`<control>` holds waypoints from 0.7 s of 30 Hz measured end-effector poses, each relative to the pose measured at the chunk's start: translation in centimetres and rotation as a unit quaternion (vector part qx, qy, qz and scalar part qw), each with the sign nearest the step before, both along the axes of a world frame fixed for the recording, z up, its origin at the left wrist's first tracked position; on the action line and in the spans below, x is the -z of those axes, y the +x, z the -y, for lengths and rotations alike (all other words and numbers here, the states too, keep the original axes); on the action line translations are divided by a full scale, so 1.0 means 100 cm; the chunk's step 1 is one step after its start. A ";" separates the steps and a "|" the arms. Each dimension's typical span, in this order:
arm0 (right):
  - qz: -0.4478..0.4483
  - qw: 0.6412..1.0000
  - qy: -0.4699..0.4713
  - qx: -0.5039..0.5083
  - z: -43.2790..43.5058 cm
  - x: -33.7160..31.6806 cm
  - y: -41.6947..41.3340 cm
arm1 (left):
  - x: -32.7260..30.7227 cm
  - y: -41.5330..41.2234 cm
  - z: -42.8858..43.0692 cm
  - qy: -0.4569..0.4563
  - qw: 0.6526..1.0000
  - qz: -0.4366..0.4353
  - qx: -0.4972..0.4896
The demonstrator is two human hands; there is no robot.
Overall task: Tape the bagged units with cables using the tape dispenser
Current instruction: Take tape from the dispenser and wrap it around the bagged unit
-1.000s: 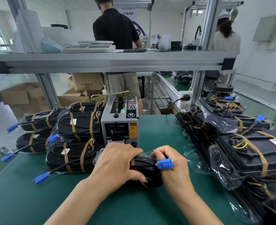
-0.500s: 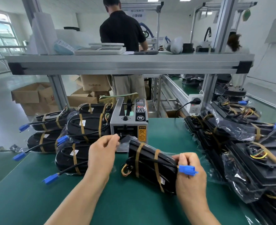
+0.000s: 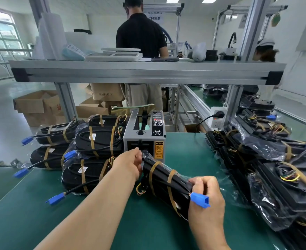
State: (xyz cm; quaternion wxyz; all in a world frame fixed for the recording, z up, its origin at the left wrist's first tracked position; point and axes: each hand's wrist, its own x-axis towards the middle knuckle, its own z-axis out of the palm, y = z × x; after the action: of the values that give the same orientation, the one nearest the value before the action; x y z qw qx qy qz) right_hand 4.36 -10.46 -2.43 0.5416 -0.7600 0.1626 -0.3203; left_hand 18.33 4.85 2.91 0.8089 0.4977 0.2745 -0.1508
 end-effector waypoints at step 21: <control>0.029 0.999 0.030 -0.029 -0.018 -0.005 -0.017 | -0.016 -0.125 0.005 0.220 0.914 0.310 0.140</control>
State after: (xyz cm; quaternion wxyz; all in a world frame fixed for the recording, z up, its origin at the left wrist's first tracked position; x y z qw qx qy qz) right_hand 2.67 -8.68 -1.91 0.5779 -0.7378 0.1345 -0.3219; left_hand 5.82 4.38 4.53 0.6941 0.7181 -0.0359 -0.0361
